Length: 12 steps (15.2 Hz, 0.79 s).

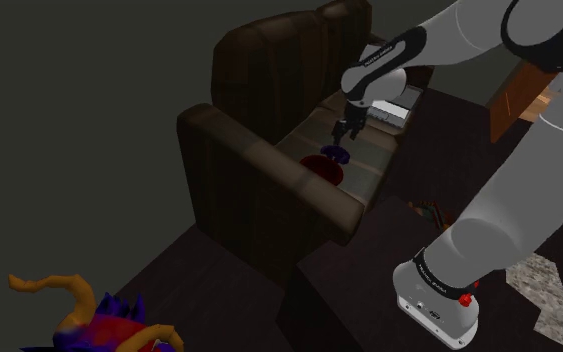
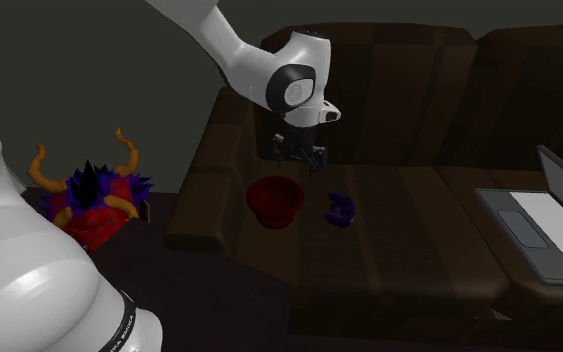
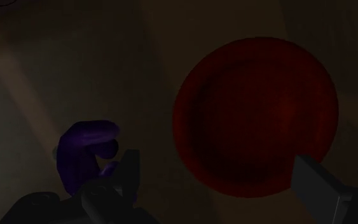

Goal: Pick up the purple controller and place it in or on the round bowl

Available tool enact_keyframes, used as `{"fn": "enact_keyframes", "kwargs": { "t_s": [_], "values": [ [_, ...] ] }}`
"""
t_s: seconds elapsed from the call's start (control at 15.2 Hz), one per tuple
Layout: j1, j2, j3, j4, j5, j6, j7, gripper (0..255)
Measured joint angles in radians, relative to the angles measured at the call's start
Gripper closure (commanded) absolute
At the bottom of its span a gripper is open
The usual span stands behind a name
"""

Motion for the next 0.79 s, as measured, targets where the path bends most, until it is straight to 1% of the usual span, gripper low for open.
{"fn": "enact_keyframes", "kwargs": {
  "t_s": [0.2, 0.26, 0.46, 0.66, 0.79],
  "values": [
    [-0.021, 0.122, 0.009, 0.086, 0.047, 0.036, -0.051, 0],
    [-0.035, 0.167, 0.014, 0.112, 0.066, 0.055, -0.076, 0],
    [-0.056, 0.279, 0.033, 0.207, 0.099, 0.074, -0.103, 0],
    [-0.097, 0.396, 0.049, 0.313, 0.128, 0.087, -0.148, 0],
    [-0.112, 0.459, 0.06, 0.37, 0.139, 0.096, -0.16, 0]
  ]
}}
